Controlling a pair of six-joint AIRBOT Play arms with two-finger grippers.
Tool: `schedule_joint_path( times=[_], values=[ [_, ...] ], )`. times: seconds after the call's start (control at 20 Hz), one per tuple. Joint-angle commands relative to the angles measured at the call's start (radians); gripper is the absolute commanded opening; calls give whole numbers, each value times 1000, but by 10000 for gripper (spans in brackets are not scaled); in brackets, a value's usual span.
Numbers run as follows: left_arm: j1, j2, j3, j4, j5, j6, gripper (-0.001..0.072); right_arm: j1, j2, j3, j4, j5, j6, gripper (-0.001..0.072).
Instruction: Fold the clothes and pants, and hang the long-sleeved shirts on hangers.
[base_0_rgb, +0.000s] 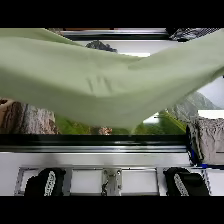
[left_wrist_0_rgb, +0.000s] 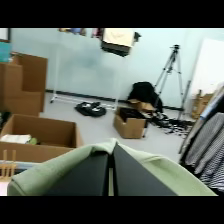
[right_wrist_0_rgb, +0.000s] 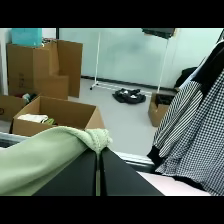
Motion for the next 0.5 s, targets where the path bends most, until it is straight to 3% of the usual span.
schedule_joint_path(
  times=[0.0, 0.25, 0.45],
  values=[
    [86, -79, 2, -4, -63, -1, 7, 0, -42, 1, 2, 53, 76, 11],
    [-83, -366, -121, 39, -69, 9, 7, 1, -346, 1, 1, 273, 108, 11],
    [-229, -665, -196, 126, 148, 6, 7, 8, -660, 1, 1, 205, 107, 11]
  ],
)
